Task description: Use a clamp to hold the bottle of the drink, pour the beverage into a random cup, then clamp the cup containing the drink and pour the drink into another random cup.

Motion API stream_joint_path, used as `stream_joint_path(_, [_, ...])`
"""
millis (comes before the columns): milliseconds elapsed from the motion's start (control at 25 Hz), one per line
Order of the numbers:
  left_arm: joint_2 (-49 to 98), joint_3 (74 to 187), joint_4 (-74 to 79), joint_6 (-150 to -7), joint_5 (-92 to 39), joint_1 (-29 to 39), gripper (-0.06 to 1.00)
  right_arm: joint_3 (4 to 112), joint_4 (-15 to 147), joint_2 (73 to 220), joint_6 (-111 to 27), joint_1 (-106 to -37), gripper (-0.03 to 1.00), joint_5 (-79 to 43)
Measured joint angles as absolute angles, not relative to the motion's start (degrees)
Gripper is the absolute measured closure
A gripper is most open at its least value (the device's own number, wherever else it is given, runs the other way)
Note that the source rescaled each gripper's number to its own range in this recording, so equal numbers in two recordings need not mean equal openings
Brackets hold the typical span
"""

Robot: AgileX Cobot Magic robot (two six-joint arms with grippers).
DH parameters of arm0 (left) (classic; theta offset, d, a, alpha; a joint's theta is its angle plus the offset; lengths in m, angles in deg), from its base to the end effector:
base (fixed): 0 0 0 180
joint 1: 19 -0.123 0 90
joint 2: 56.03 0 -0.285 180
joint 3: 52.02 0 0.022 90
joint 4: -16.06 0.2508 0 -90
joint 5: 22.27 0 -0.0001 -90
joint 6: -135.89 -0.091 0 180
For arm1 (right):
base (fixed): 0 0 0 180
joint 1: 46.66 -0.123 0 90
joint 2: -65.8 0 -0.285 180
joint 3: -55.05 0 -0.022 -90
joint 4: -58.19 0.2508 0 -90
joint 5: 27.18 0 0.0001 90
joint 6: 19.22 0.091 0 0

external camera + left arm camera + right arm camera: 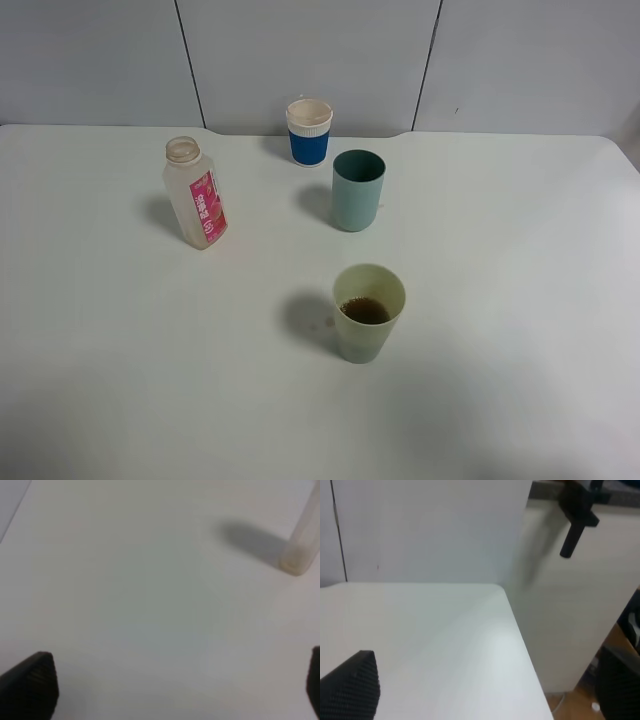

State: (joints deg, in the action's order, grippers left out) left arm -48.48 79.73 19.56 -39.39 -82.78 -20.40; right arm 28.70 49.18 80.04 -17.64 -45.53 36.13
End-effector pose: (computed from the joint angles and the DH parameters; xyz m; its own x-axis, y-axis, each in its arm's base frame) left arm -0.0061 0.0047 0.2793 -0.4380 -0.0629 -0.8968 -0.0951 0.9952 -0.0234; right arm -0.0425 -0.0119 0.3766 -0.2419 -0.0383 -0.9696 0.1451 0.9866 -0.0752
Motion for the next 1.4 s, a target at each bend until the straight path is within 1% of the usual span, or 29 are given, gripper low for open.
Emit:
stream_joint_path(240, [-48.48,79.73,19.56,-39.39,-82.78,-20.4,-0.06,19.73,50.77,73.37,-17.97,-45.51,0.44,38.36])
stream_joint_path(600, [-48.48,79.73,19.56,-39.39,-82.78,-20.4,-0.06,9.04,55.22,73.35,-21.72,-45.45,0.44,38.37])
stream_joint_path(920, [-48.48,79.73,19.56,-39.39,-82.78,-20.4,-0.06,8.21,55.76,73.35,-22.07,-45.45,0.44,37.09])
stream_joint_path(1120, [-48.48,79.73,19.56,-39.39,-82.78,-20.4,-0.06,6.76,57.08,73.35,-21.1,-45.45,0.44,34.2])
stream_joint_path(1400, [-48.48,79.73,19.56,-39.39,-82.78,-20.4,-0.06,6.75,57.13,73.35,-20.34,-45.45,0.44,34.02])
